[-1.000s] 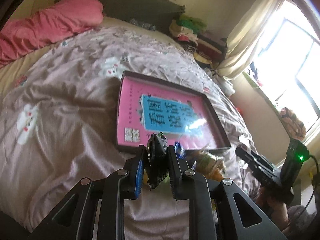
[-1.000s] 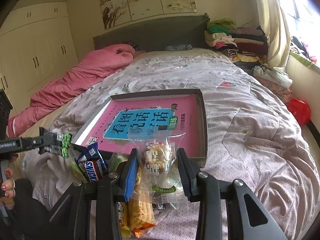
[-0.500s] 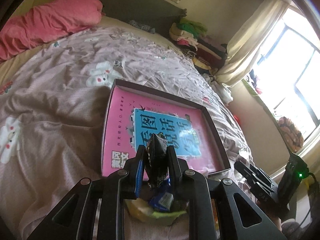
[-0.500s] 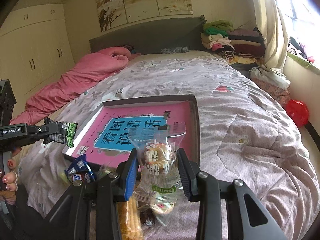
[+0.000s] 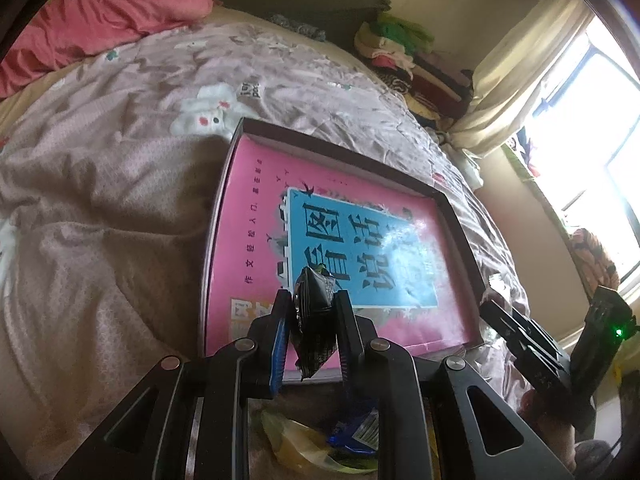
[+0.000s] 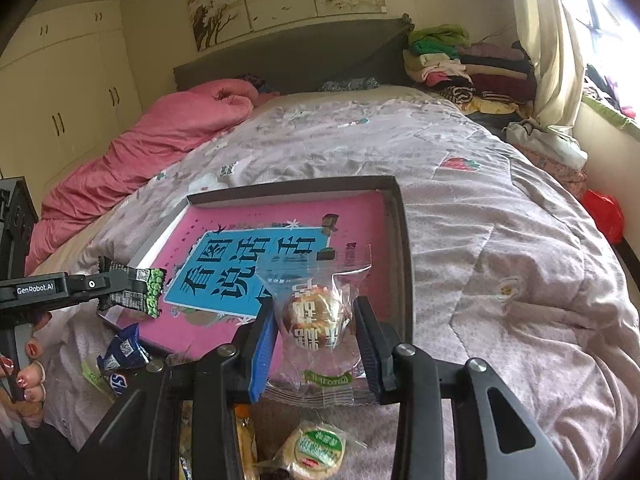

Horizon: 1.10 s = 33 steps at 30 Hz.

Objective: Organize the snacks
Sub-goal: 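Lift the seaweed packet with the left gripper and carry it over the pink tray, then open the left gripper to drop the seaweed packet into the tray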

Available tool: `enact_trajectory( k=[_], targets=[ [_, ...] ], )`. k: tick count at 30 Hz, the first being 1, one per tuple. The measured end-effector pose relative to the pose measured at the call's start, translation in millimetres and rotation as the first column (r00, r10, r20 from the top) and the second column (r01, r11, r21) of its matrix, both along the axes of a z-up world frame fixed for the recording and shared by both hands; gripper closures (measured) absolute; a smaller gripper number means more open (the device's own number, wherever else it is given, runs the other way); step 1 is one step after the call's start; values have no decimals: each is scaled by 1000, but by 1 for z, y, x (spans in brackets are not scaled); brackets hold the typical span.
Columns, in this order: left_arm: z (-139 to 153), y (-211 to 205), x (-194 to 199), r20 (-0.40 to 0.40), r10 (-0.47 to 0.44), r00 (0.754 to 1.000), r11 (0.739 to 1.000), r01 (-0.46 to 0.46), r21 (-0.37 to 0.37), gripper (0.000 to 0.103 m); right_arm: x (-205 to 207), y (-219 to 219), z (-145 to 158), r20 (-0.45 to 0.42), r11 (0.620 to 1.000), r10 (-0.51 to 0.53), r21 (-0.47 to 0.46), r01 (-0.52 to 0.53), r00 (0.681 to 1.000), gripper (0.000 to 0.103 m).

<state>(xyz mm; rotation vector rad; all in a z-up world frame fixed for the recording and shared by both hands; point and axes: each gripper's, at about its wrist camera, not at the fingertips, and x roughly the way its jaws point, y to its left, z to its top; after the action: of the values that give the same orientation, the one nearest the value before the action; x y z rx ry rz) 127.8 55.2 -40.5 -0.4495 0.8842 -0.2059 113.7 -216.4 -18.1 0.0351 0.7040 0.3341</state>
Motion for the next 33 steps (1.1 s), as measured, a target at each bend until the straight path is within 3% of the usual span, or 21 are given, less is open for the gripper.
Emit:
enact_trajectory(
  k=[13,33],
  targets=[
    [-5,-5,0,-18,-35,999,999,35,-22,81,11,0,-16,-40,999,-28,-33,27,999,64],
    [-13,-9,4,-35,-41,999,999,41,21,73,4,-15,-16,-49,996,-77,-45,75,996,64]
  ],
)
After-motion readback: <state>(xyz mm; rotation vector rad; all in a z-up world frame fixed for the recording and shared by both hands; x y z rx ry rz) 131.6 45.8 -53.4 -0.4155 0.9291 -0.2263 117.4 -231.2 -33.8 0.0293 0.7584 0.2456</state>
